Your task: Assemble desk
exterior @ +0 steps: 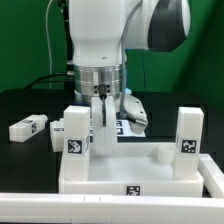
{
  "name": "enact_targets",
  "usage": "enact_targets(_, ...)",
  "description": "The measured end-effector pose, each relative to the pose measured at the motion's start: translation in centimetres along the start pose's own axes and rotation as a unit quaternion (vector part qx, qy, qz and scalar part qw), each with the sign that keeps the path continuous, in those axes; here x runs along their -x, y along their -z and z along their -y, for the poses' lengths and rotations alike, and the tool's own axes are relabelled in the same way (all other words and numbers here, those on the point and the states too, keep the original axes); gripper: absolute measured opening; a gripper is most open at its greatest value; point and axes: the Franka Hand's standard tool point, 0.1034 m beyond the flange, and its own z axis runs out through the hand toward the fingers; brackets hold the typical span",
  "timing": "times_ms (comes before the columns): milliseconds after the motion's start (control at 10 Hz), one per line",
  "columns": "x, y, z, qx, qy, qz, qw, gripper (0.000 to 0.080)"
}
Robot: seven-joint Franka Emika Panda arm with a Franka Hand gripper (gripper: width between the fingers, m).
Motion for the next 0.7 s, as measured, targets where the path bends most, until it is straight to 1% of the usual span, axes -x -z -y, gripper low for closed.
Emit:
enact_targets(100,-0.36,0.13,0.08,-0.001,0.009,-0.001,1.0,0.0076)
enact_targets(400,-0.29,0.06,0.07,-0.001,0.035,-0.002,0.999,0.0076)
enact_targets(600,-0.4,0.07,0.05,0.0,0.121,-0.002,0.993,0.0076)
enact_targets(700,-0.86,0.24,0.16,-0.002,0.168,-0.003,0.986,0.0076)
